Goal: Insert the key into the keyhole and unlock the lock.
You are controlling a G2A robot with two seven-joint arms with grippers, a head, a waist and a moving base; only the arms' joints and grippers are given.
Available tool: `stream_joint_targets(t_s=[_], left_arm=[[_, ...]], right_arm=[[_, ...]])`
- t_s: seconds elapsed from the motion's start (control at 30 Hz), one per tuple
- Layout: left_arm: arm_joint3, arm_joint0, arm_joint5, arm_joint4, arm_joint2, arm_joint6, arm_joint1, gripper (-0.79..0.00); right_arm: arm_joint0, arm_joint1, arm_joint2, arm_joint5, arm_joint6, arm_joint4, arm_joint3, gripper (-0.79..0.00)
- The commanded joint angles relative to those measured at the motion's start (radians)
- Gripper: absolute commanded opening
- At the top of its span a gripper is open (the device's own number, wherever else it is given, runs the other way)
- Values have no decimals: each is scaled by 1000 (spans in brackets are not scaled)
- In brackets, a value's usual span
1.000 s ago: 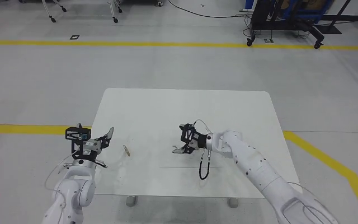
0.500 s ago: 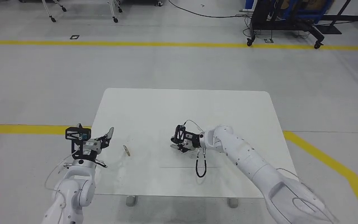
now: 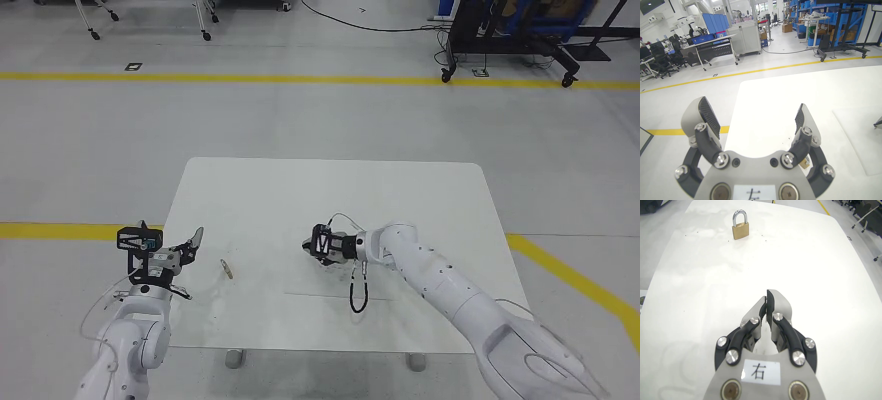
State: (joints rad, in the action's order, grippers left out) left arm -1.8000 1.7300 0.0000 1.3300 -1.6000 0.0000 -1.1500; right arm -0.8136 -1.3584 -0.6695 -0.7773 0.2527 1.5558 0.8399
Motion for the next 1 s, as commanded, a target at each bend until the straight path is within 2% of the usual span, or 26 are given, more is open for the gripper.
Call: stream_joint_targets(t_s=[0.0,0.3,0.37,0.57,0.63,0.9,0.97], left_arm=[[0,0,0,0,0,0,0,0],[0,0,0,0,0,0,0,0],[0,0,0,0,0,0,0,0],[0,0,0,0,0,0,0,0],[0,0,0,0,0,0,0,0],[0,0,0,0,0,0,0,0],[-1,3,-33,-47,3,3,-1,0]], right_arm=[[-1,1,-1,0,-1,3,5,-785],[-1,1,-1,0,-1,3,5,-785],[-15,4,-8,-12,38,-15,30,-785],[-79,56,-99,-90,449,-31,100,-785],[-118,72,-127,-175,615,-76,127,-785],[-118,72,-127,-175,615,-76,127,-785],[-118,72,-127,-175,615,-76,127,-785]])
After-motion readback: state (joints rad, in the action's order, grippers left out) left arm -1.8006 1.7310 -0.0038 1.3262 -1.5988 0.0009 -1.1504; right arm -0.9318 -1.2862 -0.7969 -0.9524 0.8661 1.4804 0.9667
